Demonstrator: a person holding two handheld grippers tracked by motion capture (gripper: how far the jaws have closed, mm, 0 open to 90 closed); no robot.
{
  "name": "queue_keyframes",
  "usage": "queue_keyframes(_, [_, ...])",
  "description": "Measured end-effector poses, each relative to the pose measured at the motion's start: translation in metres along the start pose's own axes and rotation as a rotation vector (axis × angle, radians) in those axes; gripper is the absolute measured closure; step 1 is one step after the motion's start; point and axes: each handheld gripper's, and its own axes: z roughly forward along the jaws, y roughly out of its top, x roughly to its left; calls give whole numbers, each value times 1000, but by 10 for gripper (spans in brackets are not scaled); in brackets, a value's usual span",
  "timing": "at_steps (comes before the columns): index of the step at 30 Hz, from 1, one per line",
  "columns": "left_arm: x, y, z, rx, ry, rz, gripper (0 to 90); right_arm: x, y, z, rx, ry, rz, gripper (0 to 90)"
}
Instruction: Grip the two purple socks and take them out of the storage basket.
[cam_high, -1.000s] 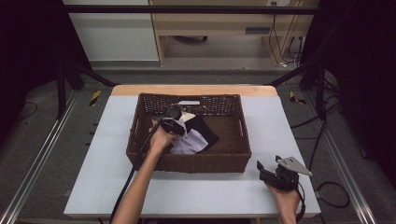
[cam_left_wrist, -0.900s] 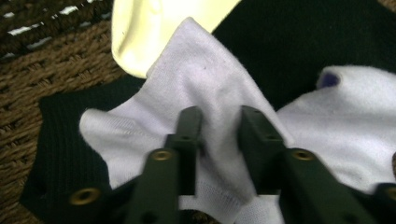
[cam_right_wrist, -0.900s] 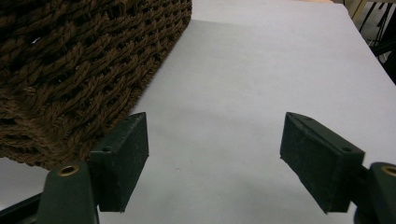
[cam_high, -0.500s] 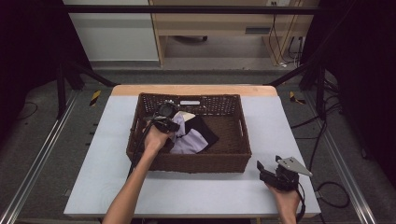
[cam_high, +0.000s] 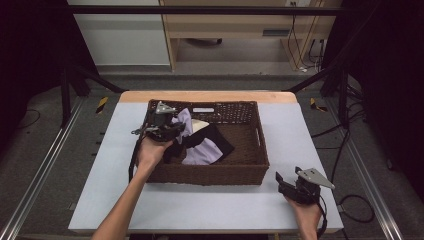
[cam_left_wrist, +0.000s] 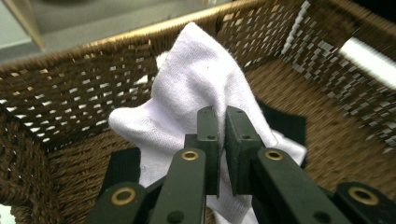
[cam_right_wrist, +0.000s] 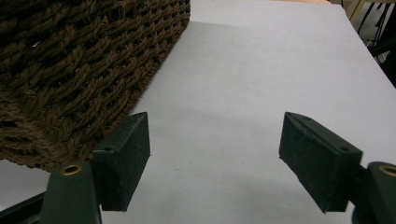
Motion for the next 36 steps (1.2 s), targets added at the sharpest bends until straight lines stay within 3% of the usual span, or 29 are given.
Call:
queue_keyframes(3, [-1, -2, -14, -52, 2, 7, 842, 0, 0, 0, -2, -1, -3, 255])
queue_keyframes(10, [-5, -12, -48, -153, -44, 15, 841, 0, 0, 0, -1, 0, -5, 277])
queue_keyframes(19, [-19, -29, -83, -259, -61, 63, 840, 1, 0, 0, -3, -3, -7, 288])
queue_keyframes(25, [-25, -42, -100, -292, -55, 88, 840, 1, 0, 0, -3, -3, -6, 293])
queue_keyframes(36, [-28, -63, -120, -320, -57, 92, 841, 1, 0, -1, -5, -6, -11, 294])
